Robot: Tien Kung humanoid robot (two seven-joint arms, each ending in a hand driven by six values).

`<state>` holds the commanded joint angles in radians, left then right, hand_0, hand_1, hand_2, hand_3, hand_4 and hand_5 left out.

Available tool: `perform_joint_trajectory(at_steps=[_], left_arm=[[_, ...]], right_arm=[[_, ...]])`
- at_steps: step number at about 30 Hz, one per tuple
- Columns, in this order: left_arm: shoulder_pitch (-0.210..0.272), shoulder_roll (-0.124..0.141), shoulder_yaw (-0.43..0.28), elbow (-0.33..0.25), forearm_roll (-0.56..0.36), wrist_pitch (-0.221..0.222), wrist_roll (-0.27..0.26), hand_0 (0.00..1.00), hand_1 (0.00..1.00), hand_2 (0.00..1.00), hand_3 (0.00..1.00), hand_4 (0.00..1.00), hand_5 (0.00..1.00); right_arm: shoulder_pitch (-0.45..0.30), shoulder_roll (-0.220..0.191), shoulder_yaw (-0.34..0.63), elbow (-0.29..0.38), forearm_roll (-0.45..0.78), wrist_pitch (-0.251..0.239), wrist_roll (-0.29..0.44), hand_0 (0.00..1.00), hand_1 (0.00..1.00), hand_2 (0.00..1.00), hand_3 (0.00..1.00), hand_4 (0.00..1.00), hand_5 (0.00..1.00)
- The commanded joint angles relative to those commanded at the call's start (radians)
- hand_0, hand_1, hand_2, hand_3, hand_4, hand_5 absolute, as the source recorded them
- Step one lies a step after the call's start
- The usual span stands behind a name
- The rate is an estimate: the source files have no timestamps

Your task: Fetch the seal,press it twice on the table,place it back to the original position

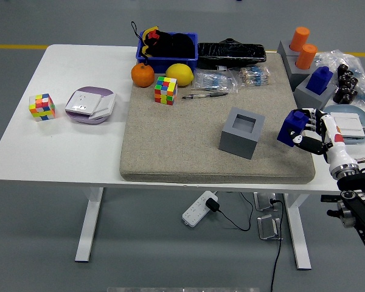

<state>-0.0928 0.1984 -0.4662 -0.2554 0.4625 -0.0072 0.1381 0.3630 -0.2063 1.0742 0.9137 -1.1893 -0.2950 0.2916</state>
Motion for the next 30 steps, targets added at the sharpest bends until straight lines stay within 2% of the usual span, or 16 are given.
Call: perform_joint_trajectory(at_steps=[12,18,23,30], left_arm=[[0.001,0.000,-0.005,0.000,0.004,0.000,-0.001,0.722,0.696,0.686,0.725,0.642,0.229],[0.002,0.000,-0.008,0.000,0.004,0.000,-0.001,0.722,0.696,0.687,0.725,0.642,0.229],[0.000,-0.001,-0.007,0.000,0.003,-0.001,0.000,0.722,0.696,0.687,0.725,0.643,0.230],[-0.001,-0.001,-0.011,0.000,0.003,-0.001,-0.001,0.722,0.696,0.687,0.725,0.643,0.230]], right_arm=[[0.027,0.007,-0.072,-0.068,0.037,0.005,0.006,0.594,0.457,0.458,0.504,0.622,0.002],[0.029,0.006,-0.089,-0.078,0.043,0.007,0.006,0.594,0.458,0.457,0.503,0.622,0.002],[0.029,0.002,-0.086,-0.065,0.040,0.006,0.004,0.592,0.457,0.458,0.503,0.622,0.002],[0.026,-0.006,-0.023,0.028,-0.001,0.001,-0.007,0.593,0.457,0.457,0.503,0.623,0.002]])
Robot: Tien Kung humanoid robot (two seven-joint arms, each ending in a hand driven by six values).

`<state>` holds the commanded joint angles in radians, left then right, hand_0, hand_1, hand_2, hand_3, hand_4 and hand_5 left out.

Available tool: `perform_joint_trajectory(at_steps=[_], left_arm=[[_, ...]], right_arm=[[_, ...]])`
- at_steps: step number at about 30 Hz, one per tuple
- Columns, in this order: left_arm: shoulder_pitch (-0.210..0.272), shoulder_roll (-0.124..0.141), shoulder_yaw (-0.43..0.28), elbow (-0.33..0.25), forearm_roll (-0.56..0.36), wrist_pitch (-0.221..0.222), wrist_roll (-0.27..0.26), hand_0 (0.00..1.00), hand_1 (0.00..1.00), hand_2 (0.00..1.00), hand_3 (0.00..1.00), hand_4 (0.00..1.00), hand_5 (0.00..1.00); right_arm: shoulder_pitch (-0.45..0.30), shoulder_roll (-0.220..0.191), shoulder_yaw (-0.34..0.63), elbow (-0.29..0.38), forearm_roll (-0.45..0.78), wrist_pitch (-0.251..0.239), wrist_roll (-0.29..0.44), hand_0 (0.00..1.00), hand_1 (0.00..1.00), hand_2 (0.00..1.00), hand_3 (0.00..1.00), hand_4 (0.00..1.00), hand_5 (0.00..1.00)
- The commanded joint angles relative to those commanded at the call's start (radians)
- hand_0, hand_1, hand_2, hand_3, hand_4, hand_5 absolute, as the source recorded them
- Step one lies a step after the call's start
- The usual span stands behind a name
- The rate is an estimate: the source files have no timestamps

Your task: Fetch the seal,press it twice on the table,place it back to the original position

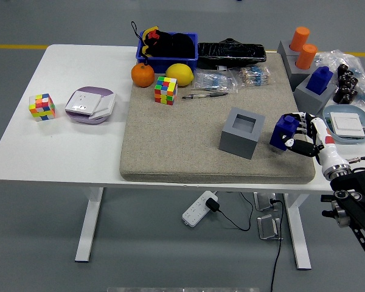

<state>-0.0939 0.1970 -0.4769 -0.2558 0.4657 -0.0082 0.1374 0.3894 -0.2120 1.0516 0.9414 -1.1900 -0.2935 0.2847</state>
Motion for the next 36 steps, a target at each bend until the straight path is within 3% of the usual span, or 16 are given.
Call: perform_joint_trajectory(at_steps=[7,14,36], left_arm=[[0.001,0.002,-0.001,0.000,0.000,0.001,0.000,0.722,0.696,0.687,0.725,0.643,0.230],[0.001,0.002,-0.002,0.000,0.000,0.000,0.000,0.722,0.696,0.689,0.726,0.643,0.229],[-0.002,0.006,0.008,0.000,-0.003,-0.001,0.001,0.722,0.695,0.686,0.725,0.643,0.227]], right_arm=[[0.020,-0.017,0.058,0.133,-0.043,-0.005,-0.016,0.592,0.456,0.457,0.502,0.624,0.002],[0.037,-0.020,0.010,0.206,-0.043,0.001,-0.029,0.592,0.457,0.457,0.503,0.625,0.002],[0.137,0.004,-0.195,0.074,0.054,0.012,-0.016,0.591,0.455,0.456,0.503,0.626,0.002]])
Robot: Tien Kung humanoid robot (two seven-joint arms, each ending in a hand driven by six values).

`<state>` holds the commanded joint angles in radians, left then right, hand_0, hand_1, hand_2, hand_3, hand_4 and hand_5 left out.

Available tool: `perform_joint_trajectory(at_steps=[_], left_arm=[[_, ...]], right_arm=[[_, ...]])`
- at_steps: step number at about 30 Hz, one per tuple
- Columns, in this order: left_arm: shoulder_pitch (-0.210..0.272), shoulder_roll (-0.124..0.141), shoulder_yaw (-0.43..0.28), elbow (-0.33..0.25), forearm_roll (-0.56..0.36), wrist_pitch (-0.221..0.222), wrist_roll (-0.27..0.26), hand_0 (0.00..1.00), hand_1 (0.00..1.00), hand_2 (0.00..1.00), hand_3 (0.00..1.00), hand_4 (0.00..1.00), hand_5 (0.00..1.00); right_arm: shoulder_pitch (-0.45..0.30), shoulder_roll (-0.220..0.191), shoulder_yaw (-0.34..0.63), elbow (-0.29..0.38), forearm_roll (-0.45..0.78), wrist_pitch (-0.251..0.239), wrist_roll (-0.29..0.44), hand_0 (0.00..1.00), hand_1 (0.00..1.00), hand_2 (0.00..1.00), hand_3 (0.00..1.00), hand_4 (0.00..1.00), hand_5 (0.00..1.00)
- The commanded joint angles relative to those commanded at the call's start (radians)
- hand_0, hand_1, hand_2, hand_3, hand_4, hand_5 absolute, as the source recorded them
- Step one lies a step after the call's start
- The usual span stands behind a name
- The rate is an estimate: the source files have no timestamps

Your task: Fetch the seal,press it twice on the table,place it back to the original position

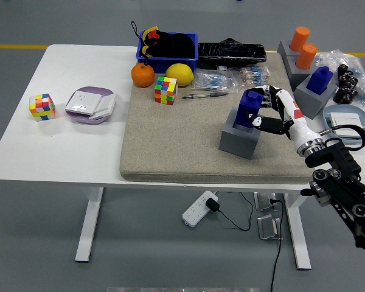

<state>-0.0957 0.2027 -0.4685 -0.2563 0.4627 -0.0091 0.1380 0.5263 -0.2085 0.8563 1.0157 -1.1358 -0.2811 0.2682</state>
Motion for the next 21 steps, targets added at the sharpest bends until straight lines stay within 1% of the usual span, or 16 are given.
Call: perform_joint_trajectory(at_steps=[21], left_arm=[[-0.002,0.009,0.001,-0.001,0.000,0.000,0.001,0.722,0.695,0.686,0.724,0.643,0.227]], right_arm=[[0.006,0.009,-0.034,-0.035,0.014,-0.001,0.006,0.590,0.456,0.456,0.502,0.626,0.002]])
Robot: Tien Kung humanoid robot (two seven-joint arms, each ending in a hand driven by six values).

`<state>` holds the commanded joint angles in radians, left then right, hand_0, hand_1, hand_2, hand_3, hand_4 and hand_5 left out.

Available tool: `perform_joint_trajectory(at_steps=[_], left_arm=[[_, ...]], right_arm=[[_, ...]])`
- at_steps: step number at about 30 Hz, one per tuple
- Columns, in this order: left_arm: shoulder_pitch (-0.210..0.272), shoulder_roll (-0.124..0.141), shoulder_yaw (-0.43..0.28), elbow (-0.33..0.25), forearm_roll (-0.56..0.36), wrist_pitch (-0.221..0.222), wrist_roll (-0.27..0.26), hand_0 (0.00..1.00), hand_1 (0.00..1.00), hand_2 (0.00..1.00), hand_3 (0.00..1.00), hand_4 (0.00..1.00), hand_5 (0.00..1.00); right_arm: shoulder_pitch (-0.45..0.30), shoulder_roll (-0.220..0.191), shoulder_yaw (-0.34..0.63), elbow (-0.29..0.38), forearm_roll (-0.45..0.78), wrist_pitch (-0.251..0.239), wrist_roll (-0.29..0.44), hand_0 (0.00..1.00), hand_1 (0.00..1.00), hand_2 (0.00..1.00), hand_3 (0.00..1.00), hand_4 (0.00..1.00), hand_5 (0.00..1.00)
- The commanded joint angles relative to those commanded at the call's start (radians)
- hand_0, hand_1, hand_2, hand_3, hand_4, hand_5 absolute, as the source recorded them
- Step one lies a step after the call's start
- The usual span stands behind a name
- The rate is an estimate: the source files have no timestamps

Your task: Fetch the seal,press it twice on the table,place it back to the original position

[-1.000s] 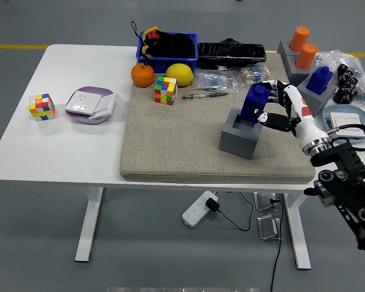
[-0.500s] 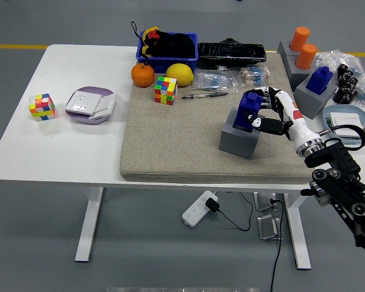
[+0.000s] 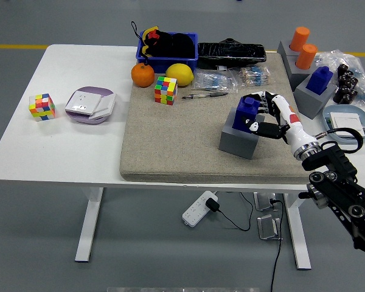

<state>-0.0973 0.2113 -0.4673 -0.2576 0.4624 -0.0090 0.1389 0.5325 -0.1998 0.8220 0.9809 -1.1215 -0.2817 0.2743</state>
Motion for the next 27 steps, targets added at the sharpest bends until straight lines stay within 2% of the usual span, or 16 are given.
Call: perform_joint_trajectory(at_steps=[12,13,18,19,24,25,27], left_arm=[[-0.001,0.003,0.007,0.000,-0.001,0.000,0.001,0.721,0.695,0.685,0.723,0.644,0.227],[-0.001,0.003,0.007,0.000,-0.001,0.000,0.001,0.722,0.696,0.685,0.723,0.644,0.227],[0.000,0.001,0.006,-0.001,0.000,-0.001,0.000,0.722,0.696,0.685,0.723,0.644,0.227],[0.000,0.000,0.005,-0.001,0.000,-0.001,0.000,0.721,0.696,0.685,0.722,0.643,0.224],[0.000,-0.001,0.005,0.000,-0.001,-0.001,0.001,0.721,0.696,0.685,0.722,0.643,0.224],[0.000,-0.001,0.005,-0.001,-0.001,-0.001,0.001,0.722,0.696,0.684,0.722,0.645,0.226],[-0.001,-0.001,0.004,0.000,-0.001,-0.001,0.001,0.722,0.696,0.684,0.722,0.645,0.226]], right_arm=[[0.006,0.000,-0.014,-0.016,0.016,0.005,0.008,0.590,0.455,0.457,0.508,0.628,0.002],[0.006,0.001,-0.015,-0.017,0.017,0.007,0.009,0.639,0.547,0.548,0.610,0.669,0.002],[0.007,0.000,-0.017,-0.017,0.023,0.018,0.015,0.639,0.547,0.548,0.610,0.669,0.002],[0.007,0.000,-0.018,-0.017,0.023,0.019,0.015,0.766,0.754,0.758,0.789,0.906,0.002],[0.010,0.000,-0.018,-0.018,0.022,0.023,0.018,0.766,0.754,0.758,0.789,0.906,0.002],[0.011,0.000,-0.018,-0.018,0.022,0.023,0.017,0.796,0.792,0.792,0.810,0.968,0.002],[0.012,-0.001,-0.018,-0.018,0.021,0.021,0.017,0.796,0.792,0.792,0.810,0.968,0.002]])
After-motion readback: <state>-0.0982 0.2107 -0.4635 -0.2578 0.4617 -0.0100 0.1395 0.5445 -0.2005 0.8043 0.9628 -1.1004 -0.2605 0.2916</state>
